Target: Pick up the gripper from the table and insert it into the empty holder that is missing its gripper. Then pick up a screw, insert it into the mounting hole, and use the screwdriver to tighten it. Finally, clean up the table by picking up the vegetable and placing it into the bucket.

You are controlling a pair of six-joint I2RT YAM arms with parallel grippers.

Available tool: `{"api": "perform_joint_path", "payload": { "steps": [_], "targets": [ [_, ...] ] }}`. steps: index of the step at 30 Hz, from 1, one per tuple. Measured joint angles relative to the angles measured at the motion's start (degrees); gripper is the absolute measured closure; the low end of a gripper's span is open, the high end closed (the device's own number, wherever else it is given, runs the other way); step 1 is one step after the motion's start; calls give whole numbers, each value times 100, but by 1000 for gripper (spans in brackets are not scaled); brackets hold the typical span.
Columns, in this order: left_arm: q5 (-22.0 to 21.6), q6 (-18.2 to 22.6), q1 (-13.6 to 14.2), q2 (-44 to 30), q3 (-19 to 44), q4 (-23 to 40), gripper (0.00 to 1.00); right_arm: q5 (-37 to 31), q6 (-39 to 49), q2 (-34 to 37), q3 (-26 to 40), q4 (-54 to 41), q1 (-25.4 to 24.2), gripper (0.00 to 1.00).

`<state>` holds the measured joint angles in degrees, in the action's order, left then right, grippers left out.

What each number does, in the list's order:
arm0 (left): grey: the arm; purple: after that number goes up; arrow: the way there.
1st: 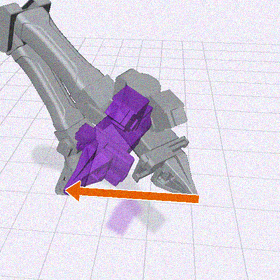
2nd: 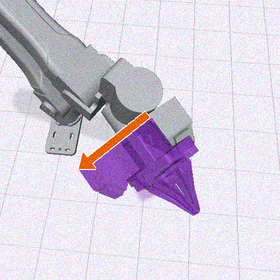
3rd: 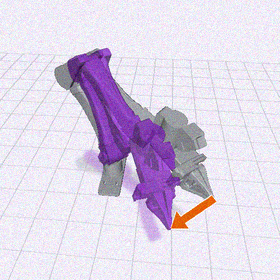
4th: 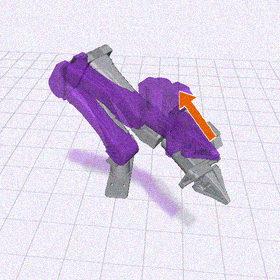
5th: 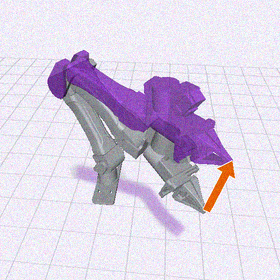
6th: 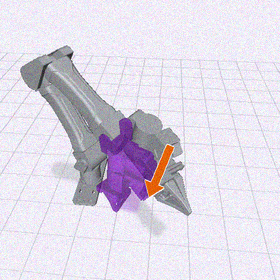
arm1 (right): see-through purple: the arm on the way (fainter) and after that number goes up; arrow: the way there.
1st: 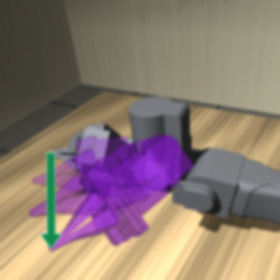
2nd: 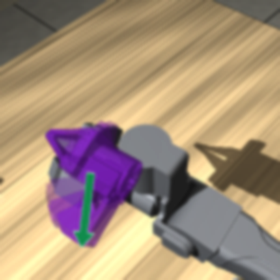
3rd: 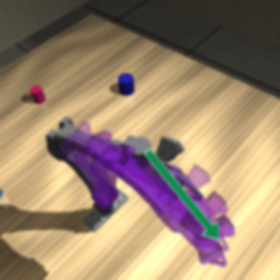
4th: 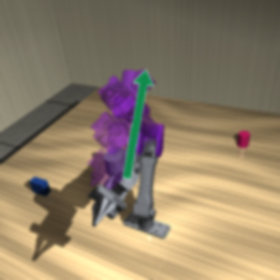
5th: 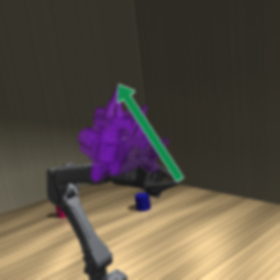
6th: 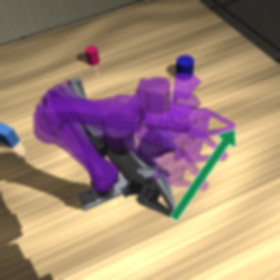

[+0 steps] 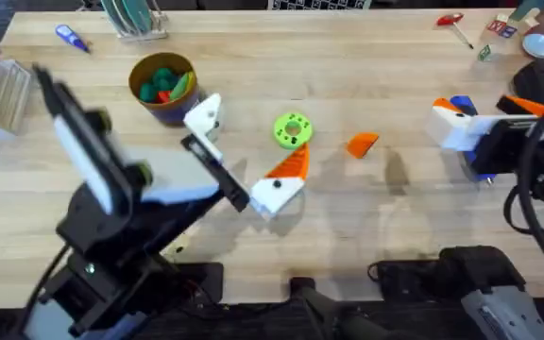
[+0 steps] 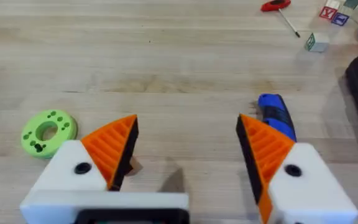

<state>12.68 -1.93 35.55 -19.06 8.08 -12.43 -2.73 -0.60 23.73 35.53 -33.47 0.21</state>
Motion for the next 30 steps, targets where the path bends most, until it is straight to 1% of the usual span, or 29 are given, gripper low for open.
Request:
{"api": "perform_joint_path", "payload": {
  "steps": [5,11,16,20,30],
  "targets": [
    [-51,0,0,1037,-667,50,14,-1,0,-2,0,0,0,37],
    [-69,0,0,1792,-772,751,15,-1,0,0,0,0,0,37],
    [-69,0,0,1885,-772,1134,15,-1,0,-1,0,0,0,37],
    [-77,0,0,1878,-772,1620,15,0,0,-1,0,-2,0,37],
    [-75,0,0,1874,-770,1628,15,1,0,0,0,0,0,37]
  ]
}}
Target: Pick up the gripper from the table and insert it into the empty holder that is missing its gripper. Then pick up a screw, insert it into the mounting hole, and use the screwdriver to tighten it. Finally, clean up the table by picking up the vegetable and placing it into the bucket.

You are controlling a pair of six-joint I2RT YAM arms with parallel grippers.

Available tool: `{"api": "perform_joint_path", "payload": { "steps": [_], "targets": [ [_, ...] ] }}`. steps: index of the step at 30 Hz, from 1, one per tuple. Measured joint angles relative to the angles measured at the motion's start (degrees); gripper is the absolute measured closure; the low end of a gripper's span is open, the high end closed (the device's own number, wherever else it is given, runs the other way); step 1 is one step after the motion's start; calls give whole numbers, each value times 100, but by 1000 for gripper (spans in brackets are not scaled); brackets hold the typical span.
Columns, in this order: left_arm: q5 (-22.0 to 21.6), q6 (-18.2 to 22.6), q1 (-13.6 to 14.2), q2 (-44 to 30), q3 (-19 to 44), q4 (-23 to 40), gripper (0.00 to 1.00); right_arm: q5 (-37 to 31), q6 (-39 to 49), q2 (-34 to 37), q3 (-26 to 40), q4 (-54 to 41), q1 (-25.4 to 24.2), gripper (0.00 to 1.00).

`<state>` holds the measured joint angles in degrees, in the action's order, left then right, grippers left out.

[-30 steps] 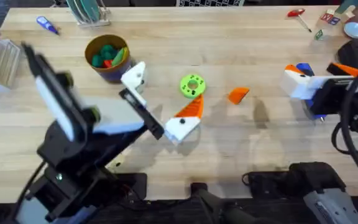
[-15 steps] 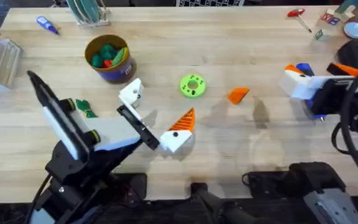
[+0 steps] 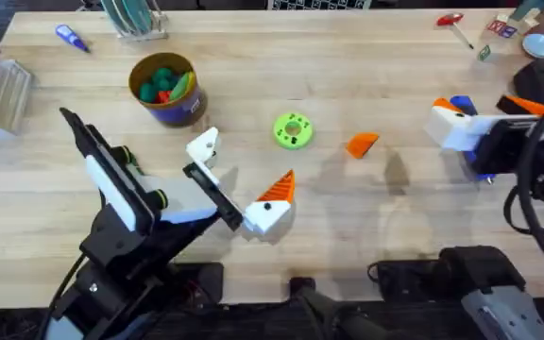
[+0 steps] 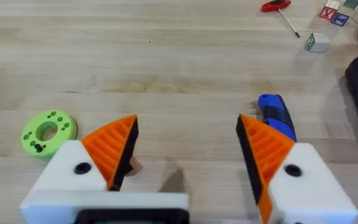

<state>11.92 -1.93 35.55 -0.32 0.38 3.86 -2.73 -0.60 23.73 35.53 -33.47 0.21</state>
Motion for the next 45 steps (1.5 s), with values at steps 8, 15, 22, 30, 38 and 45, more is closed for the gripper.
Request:
{"api": "perform_joint_path", "payload": {
  "steps": [8,15,22,30,38,45],
  "targets": [
    [0,0,0,2,-1,0,16,0,0,-2,0,0,0,37],
    [0,0,0,1,0,0,15,-2,0,-1,0,0,0,37],
    [-116,21,0,2,-1,4,15,0,0,-1,0,0,0,36],
    [-168,24,0,2,0,11,15,0,0,-2,0,-2,0,37],
    [-175,24,0,1,0,11,15,425,-236,84,0,-15,0,36],
    [-207,24,0,1,0,20,15,1034,-186,1516,213,-415,245,37]
  ]
}}
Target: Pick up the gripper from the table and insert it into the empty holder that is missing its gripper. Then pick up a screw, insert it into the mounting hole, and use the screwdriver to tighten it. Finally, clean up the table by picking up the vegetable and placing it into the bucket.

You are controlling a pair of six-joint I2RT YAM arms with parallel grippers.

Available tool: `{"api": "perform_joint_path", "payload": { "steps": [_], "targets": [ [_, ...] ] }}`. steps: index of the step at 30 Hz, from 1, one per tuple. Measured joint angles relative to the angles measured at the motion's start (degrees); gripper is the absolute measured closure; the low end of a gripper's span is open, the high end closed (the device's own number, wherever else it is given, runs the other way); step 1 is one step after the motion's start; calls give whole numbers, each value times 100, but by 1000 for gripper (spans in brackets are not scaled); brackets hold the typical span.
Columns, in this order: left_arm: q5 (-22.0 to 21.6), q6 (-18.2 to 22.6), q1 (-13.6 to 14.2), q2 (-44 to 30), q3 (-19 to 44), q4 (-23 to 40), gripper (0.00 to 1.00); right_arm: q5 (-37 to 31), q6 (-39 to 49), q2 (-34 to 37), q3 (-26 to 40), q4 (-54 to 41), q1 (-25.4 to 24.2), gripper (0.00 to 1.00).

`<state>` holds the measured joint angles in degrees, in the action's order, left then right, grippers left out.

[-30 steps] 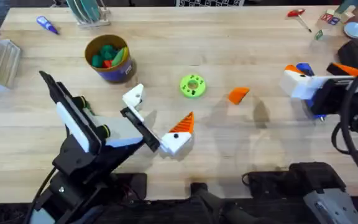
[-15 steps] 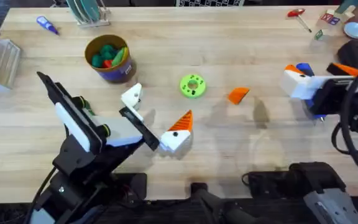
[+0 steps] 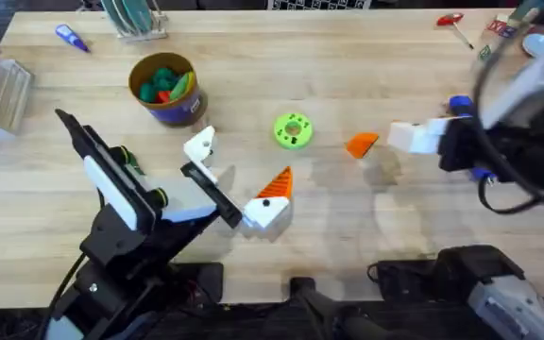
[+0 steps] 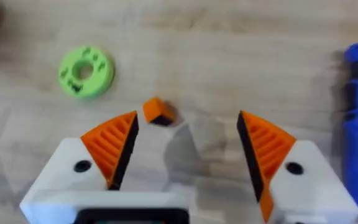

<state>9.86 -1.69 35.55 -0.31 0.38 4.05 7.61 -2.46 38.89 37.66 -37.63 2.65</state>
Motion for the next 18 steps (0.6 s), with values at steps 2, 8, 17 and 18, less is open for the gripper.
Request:
{"api": "perform_joint_path", "payload": {
  "steps": [2,8,17,18],
  "targets": [
    [-9,0,0,-1,-1,2,15,49,70,556,281,-281,230,35],
    [-25,0,0,-1,0,2,15,-169,396,1884,1082,-892,944,35],
    [-25,0,0,-1,0,2,15,-528,852,2989,1256,-990,1486,36],
    [-25,0,0,2,-2,2,15,-538,881,3018,1256,-981,1493,36]
  ]
}}
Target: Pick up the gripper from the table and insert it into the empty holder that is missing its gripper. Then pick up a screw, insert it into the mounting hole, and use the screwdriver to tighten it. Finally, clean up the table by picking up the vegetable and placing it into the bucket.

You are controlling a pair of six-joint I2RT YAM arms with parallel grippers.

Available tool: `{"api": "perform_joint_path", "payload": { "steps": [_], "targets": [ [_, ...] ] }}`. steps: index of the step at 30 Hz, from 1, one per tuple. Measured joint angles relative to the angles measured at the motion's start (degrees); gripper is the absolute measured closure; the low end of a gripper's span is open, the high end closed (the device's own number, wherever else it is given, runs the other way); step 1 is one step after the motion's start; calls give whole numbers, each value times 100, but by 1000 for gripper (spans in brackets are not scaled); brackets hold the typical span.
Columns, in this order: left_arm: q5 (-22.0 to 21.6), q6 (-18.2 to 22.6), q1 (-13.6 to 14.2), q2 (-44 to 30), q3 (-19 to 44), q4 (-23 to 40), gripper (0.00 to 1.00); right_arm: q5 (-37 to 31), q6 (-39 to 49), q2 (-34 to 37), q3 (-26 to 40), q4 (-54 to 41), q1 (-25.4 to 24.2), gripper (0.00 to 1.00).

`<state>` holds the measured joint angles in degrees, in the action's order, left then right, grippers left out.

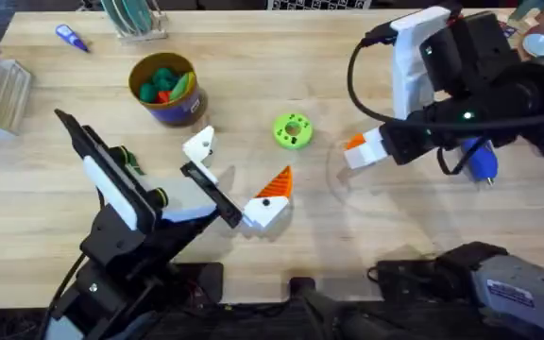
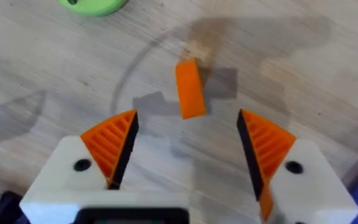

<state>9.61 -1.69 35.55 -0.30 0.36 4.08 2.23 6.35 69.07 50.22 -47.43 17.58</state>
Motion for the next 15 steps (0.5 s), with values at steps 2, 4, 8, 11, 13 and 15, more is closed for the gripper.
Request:
{"api": "perform_joint_path", "payload": {
  "steps": [2,4,8,11,13,15],
  "targets": [
    [0,0,0,0,0,0,15,-12,44,23,0,85,0,36],
    [-2,0,0,-1,0,0,14,-36,78,47,8,246,0,36],
    [-2,2,0,-1,0,0,14,-54,115,185,52,436,0,44],
    [-2,2,0,0,0,0,15,-71,125,336,55,435,0,76],
    [-2,2,0,0,1,0,16,-73,125,416,55,465,0,94],
    [-2,2,0,0,2,0,15,-77,141,464,55,488,0,106]
  ]
}}
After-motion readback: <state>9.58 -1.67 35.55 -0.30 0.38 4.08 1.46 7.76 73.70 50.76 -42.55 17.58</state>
